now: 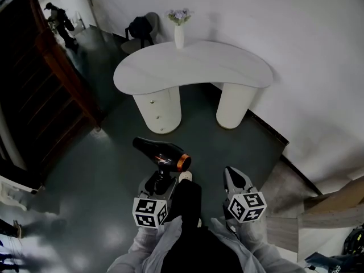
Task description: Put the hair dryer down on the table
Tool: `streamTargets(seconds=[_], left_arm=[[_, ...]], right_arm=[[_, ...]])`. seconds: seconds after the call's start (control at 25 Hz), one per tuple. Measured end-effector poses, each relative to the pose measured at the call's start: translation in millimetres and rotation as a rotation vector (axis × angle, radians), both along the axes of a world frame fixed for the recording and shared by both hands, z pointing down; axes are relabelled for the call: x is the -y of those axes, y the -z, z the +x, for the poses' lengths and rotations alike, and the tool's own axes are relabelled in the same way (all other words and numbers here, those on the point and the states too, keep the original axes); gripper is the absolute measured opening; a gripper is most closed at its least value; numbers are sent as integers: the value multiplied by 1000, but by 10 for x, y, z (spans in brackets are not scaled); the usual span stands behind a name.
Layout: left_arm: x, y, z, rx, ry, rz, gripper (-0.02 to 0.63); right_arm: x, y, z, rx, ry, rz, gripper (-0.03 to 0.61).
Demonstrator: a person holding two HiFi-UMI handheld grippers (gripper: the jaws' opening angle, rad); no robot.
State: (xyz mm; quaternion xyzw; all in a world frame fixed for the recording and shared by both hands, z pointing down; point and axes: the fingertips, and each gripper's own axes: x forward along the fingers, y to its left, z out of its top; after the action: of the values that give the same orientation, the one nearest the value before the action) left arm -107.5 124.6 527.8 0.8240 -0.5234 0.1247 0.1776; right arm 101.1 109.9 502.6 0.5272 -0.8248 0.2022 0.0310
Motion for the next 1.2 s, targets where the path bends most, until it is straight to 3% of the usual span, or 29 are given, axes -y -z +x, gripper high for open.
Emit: streamTargets(seconds=[0.28,0.8,1.2], left_arm=[[857,67,19,-5,-9,19,293],[3029,439,-283,5,-28,93,293],[3652,188,-262,3,-64,13,293]], right_arm=[[838,60,-10,-8,-1,10,11],[2944,415,-197,-3,-52,84,11],[3580,222,-255,21,-75,29,11]])
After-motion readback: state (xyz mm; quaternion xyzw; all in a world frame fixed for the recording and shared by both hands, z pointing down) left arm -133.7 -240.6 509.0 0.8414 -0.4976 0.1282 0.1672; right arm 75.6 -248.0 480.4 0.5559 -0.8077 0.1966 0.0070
